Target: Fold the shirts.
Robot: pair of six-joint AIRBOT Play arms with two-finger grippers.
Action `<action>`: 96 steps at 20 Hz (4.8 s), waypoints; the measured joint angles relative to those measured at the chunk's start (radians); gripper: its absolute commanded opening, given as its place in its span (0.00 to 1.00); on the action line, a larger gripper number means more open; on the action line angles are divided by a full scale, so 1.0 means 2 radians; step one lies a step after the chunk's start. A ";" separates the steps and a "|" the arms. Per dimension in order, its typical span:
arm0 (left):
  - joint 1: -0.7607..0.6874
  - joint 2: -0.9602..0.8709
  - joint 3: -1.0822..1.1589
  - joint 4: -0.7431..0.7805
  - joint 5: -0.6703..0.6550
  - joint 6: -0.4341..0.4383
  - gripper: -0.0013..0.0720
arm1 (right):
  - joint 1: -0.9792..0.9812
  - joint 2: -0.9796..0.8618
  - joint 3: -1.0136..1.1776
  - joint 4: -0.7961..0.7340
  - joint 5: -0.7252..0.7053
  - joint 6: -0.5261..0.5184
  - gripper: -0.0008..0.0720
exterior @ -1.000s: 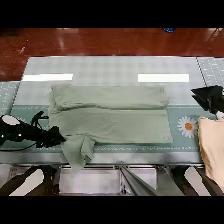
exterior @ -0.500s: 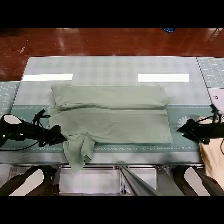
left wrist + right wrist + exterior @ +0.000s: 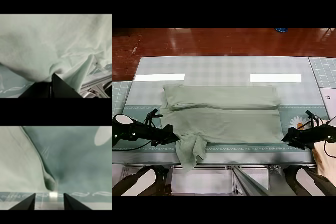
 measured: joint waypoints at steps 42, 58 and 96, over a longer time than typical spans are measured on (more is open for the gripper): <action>-0.084 -0.377 0.571 -0.057 0.047 -0.083 0.51 | 0.077 -0.337 0.366 0.248 -0.147 -0.075 0.32; -0.068 -0.084 0.454 0.117 -0.007 -0.126 0.70 | -0.035 -0.216 0.298 0.135 -0.125 -0.031 0.57; -0.509 -0.302 0.474 -0.088 0.208 -0.105 0.05 | 0.096 0.180 0.287 0.138 0.029 -0.013 0.04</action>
